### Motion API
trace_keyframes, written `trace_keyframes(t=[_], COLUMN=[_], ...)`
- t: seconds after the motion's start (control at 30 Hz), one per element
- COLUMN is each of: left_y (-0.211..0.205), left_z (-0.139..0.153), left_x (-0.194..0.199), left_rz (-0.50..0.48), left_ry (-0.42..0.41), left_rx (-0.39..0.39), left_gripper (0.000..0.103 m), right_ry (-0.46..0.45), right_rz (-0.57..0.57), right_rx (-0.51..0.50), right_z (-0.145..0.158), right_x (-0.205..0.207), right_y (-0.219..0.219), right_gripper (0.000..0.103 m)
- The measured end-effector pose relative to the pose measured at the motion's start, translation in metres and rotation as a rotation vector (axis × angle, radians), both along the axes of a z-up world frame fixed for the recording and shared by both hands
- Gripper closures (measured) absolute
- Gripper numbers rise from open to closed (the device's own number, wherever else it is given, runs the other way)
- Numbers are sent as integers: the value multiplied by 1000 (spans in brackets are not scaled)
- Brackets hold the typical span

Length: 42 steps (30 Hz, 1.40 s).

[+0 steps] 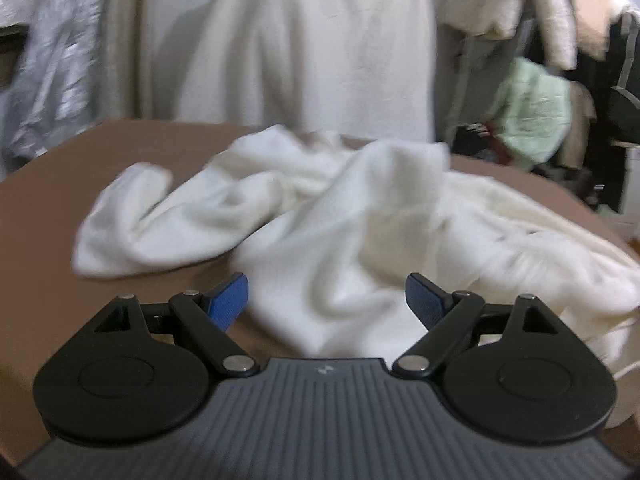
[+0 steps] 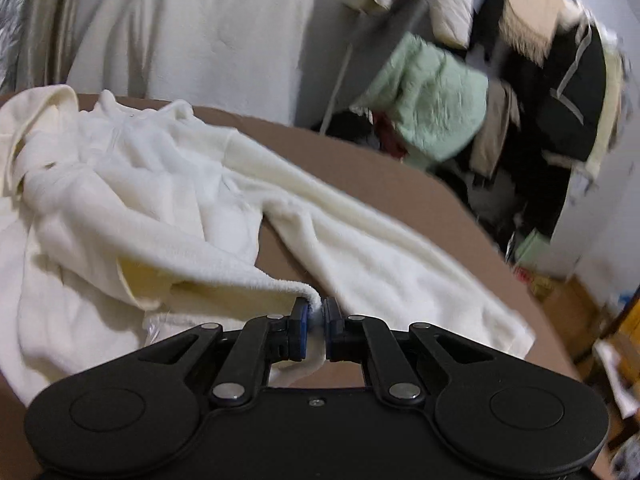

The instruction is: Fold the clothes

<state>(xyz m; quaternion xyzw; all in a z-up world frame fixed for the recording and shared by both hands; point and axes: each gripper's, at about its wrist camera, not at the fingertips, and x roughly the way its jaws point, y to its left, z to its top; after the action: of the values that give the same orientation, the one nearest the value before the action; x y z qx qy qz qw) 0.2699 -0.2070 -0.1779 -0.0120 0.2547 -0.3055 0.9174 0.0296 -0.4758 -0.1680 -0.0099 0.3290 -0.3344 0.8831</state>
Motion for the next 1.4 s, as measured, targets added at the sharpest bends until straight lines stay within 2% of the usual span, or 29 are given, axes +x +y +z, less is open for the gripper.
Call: trace_keyframes(t=[0.1,0.2,0.3,0.4,0.47,0.5,0.53,0.6,0.63,0.67,0.7,0.77,0.8,0.83,0.93,1.03,1.2,1.33,1.4], left_y=[-19,-51,-66,-69,-73,-76,-77,-78,-77,-75,-71,-60,-55,-51,-41,-37,-34,-34,-34], left_z=[8,6,3,-4,-12,-17,-22,-32,-38,-43,-47,-49,-47,-44,-33,-30,-26,-25,-28], left_x=[8,26,47,63,68,69,71,73,78,84,91,100,101,101,98,97,99,94,91], left_rz=[-64,-62,-28,-62,-100,-122,-135,-149,-130,-105,-82,-35,-20,-4,11,15,36,34,25], left_ry=[0,-33,-45,30,65,74,76,70,88,126,174,239,238,228,182,184,189,153,143], left_rx=[-49,23,21,-35,-39,-24,-13,4,7,0,-25,-92,-103,-104,-93,-88,-83,-72,-94], left_gripper=[17,17,17,17,17,17,16,15,16,22,45,71,91,94,94,94,94,94,94], right_ry=[8,-2,13,38,46,50,54,23,4,-15,-34,-71,-83,-91,-78,-60,-81,-62,-59], right_rz=[14,34,60,108,129,140,150,144,138,132,126,113,107,100,82,72,100,99,105], right_rx=[11,18,10,2,11,16,20,97,141,186,230,319,352,382,428,464,535,467,455], right_z=[-9,-10,-12,-15,-17,-17,-18,-21,-23,-25,-26,-30,-32,-35,-43,-47,-50,-59,-59], right_x=[-1,0,-1,-2,-4,-5,-5,-8,-9,-10,-11,-14,-14,-14,-14,-17,-33,-40,-41], right_y=[-1,0,-3,-4,-6,-7,-8,-12,-14,-16,-18,-22,-23,-23,-18,-11,6,18,19], right_gripper=[95,94,93,93,90,86,77,62,62,62,62,61,60,60,60,59,59,59,59])
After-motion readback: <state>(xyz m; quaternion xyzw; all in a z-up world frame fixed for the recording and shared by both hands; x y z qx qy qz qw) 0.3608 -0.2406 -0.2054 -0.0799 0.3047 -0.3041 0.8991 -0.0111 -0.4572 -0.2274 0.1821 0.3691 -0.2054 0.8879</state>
